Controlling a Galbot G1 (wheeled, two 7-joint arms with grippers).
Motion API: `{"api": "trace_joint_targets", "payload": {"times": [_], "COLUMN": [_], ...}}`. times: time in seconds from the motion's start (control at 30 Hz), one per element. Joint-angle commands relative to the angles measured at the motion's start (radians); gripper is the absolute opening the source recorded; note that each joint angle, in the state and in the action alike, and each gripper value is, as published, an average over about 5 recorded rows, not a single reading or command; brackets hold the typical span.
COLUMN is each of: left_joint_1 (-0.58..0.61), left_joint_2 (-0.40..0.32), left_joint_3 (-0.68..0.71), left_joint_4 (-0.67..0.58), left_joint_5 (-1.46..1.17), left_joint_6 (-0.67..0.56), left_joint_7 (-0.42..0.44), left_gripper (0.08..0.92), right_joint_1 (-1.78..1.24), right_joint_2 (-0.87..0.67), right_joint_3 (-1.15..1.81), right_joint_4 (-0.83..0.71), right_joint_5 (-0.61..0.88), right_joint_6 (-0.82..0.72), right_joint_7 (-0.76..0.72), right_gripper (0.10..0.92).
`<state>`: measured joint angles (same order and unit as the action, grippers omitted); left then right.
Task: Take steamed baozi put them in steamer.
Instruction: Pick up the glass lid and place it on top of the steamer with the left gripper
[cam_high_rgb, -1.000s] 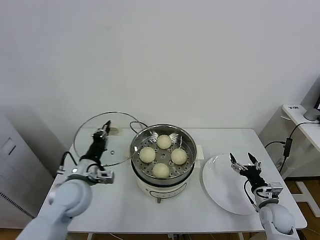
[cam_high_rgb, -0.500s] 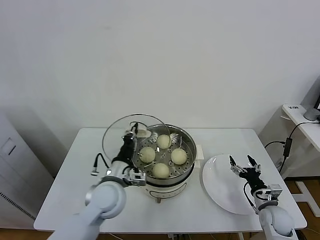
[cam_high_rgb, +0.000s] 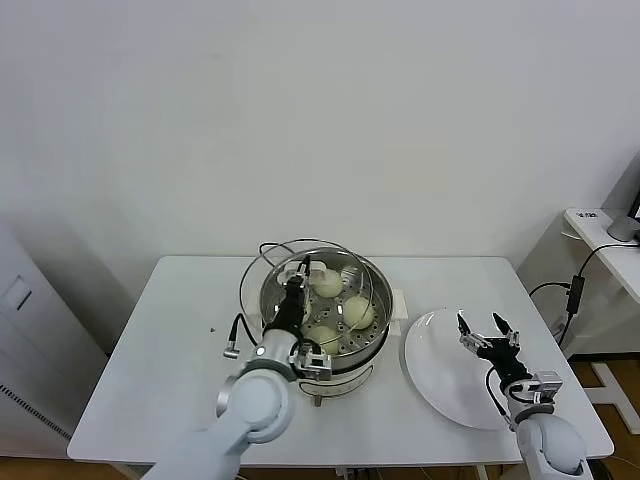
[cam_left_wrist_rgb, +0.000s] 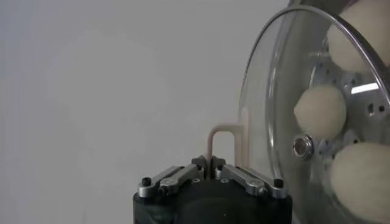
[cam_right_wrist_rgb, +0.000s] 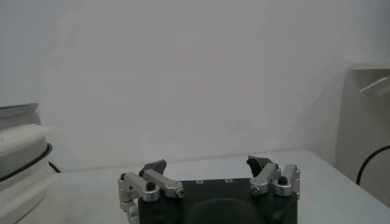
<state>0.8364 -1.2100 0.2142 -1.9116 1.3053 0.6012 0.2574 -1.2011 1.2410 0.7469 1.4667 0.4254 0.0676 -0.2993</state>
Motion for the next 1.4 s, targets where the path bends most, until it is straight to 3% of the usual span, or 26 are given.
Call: {"api": "trace_joint_targets", "payload": {"times": [0.03,0.53,1.4], "left_joint_1": [-0.01,-0.001,0.013], "left_joint_2": [-0.072,-0.125,-0.14], "left_joint_3": [0.029,0.038,0.027], "left_joint_4": [0.045,0.086,0.138], "left_joint_5": [0.067,0.101,0.077], "left_joint_6": [0.014,0.015,0.008], "left_joint_7": [0.008,0.008,-0.034], "left_gripper": [0.112,0.112,0.112], "right_joint_1": [-0.001,-0.004,-0.005], "right_joint_2": [0.001,0.005,0.011], "right_joint_3": [0.003,0.011,0.019], "right_joint_4": [-0.007,-0.02,-0.027], "right_joint_5": [-0.004,-0.004,-0.005], "right_joint_6": [0.003,0.009,0.016], "right_joint_7": [-0.005,-0.013,-0.02], "right_gripper": [0.823,0.823,0.823]}}
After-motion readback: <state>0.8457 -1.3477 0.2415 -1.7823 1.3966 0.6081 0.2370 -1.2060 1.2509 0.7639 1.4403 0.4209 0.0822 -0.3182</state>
